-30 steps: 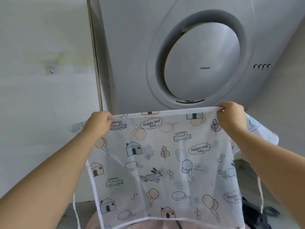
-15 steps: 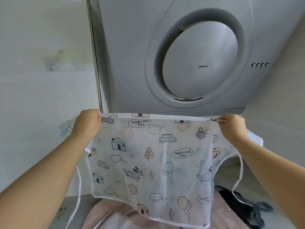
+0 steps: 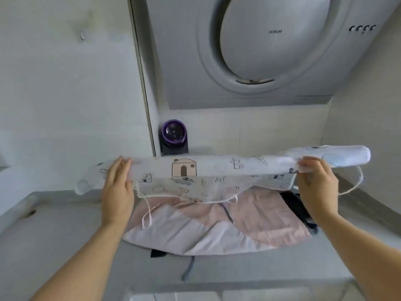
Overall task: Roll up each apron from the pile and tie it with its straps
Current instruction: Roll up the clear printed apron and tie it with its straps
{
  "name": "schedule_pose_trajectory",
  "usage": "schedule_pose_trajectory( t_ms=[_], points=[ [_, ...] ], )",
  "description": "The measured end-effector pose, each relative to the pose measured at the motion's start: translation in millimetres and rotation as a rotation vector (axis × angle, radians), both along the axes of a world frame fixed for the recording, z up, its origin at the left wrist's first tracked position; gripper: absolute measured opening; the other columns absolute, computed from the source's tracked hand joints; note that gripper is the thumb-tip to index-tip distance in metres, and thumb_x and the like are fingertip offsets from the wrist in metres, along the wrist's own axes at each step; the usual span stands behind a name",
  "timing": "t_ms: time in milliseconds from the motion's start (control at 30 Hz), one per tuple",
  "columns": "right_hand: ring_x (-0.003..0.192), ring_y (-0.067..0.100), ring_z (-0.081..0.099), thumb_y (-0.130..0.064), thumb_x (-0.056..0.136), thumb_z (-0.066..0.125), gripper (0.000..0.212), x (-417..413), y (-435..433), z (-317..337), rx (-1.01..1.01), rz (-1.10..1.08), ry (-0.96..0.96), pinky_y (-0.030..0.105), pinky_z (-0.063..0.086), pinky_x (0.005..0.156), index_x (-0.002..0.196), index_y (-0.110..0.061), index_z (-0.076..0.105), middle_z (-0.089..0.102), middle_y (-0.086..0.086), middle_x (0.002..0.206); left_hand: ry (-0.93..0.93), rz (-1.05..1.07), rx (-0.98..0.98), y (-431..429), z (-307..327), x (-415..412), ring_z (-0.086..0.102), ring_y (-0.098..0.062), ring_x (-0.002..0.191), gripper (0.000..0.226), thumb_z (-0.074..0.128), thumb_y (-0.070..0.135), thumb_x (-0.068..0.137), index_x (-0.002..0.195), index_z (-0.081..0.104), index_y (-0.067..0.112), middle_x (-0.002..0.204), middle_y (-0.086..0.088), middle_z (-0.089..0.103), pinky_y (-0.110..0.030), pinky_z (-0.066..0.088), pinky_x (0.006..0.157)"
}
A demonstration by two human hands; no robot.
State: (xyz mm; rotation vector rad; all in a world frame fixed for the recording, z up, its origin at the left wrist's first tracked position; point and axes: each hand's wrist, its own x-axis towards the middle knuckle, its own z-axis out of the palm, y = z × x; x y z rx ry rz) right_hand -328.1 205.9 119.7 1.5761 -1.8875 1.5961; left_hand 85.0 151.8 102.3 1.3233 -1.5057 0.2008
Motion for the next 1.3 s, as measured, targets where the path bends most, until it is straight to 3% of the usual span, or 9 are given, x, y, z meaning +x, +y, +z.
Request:
schedule_pose_trajectory(
  t_ms=[167, 367, 500, 667, 800, 933, 1033, 1133, 1300],
  points=[
    [0.100, 0.030, 0.060, 0.001, 0.088, 0.055, 0.020, -2, 43, -131, 0.617, 0.029, -0.035, 0.027, 0.039, 0.079, 0.101, -0.004, 0.071, 0.066, 0.012, 0.114, -0.147, -0.040, 0.636, 55, -143, 18, 0.035, -0.034, 0.138, 0.041, 0.044, 0.002, 0.097, 0.137, 0.052, 0.011, 0.155, -0.015, 0.024, -0.039, 0.030, 0.109],
    [0.064, 0.021, 0.050, -0.010, 0.094, 0.052, 0.022, -5, 41, -166, 0.982, 0.042, -0.041, 0.021, 0.036, 0.050, 0.109, -0.008, 0.067, 0.060, 0.008, 0.084, -0.280, -0.028, 0.984, 62, -189, 34, 0.032, -0.035, 0.139, 0.040, 0.043, 0.016, 0.100, 0.139, 0.048, 0.020, 0.158, -0.021, 0.003, -0.034, 0.031, 0.110],
    [0.089, 0.032, 0.058, -0.011, 0.095, 0.047, 0.029, -4, 26, -181, 1.066, 0.024, 0.022, 0.039, 0.051, 0.080, 0.120, -0.014, 0.063, 0.066, 0.012, 0.105, -0.345, 0.061, 1.055, 53, -200, 31, 0.028, -0.037, 0.140, 0.039, 0.040, 0.027, 0.101, 0.139, 0.047, 0.034, 0.160, -0.015, -0.002, -0.039, 0.028, 0.112],
    [0.130, 0.033, 0.040, -0.002, 0.094, 0.041, 0.041, -5, 18, -189, 0.897, -0.078, 0.259, 0.042, 0.025, 0.113, 0.131, -0.010, 0.055, 0.047, 0.013, 0.142, -0.328, 0.158, 0.690, 39, -196, 23, 0.047, -0.046, 0.113, 0.045, 0.057, -0.001, 0.087, 0.124, 0.064, 0.023, 0.157, -0.009, 0.024, -0.047, 0.038, 0.103],
    [0.111, 0.029, 0.057, -0.007, 0.093, 0.042, 0.036, -11, 21, -194, 1.420, -0.013, 0.360, 0.034, 0.046, 0.089, 0.124, -0.011, 0.059, 0.060, 0.013, 0.121, -0.493, 0.060, 1.034, 29, -215, 39, 0.052, -0.029, 0.115, 0.061, 0.066, 0.041, 0.076, 0.133, 0.047, 0.040, 0.142, -0.003, 0.047, -0.039, 0.044, 0.097],
    [0.087, 0.020, 0.059, -0.006, 0.085, 0.042, 0.043, -3, 15, -184, 1.640, 0.001, 0.597, 0.029, 0.049, 0.076, 0.127, -0.016, 0.051, 0.058, 0.003, 0.116, -0.627, -0.087, 1.301, 28, -191, 17, 0.050, -0.027, 0.122, 0.053, 0.042, 0.003, 0.092, 0.139, 0.046, 0.029, 0.145, -0.008, 0.034, -0.030, 0.041, 0.096],
    [0.097, 0.016, 0.059, -0.015, 0.080, 0.050, 0.044, 21, 4, -174, 1.600, 0.025, 0.779, 0.025, 0.042, 0.066, 0.123, -0.021, 0.053, 0.054, -0.003, 0.116, -0.722, -0.049, 1.442, 23, -166, -3, 0.054, -0.024, 0.115, 0.049, 0.040, 0.007, 0.090, 0.133, 0.051, 0.028, 0.137, -0.006, 0.046, -0.030, 0.045, 0.088],
    [0.115, 0.021, 0.051, -0.024, 0.075, 0.057, 0.056, 48, -8, -176, 1.506, 0.165, 0.794, 0.029, 0.042, 0.079, 0.130, -0.021, 0.048, 0.045, 0.001, 0.129, -0.856, -0.123, 1.545, 14, -155, -18, 0.049, -0.024, 0.123, 0.047, 0.039, 0.014, 0.092, 0.136, 0.050, 0.029, 0.140, -0.003, 0.048, -0.029, 0.042, 0.099],
    [0.144, 0.025, 0.007, -0.064, 0.088, 0.042, 0.081, 57, -23, -205, 1.374, 0.231, 0.492, 0.055, 0.016, 0.112, 0.149, -0.025, 0.006, 0.001, 0.003, 0.158, -0.719, -0.079, 1.146, -4, -174, -26, 0.039, -0.025, 0.131, 0.050, 0.045, 0.038, 0.096, 0.144, 0.037, 0.030, 0.153, 0.000, 0.027, -0.033, 0.038, 0.102]
  ],
)
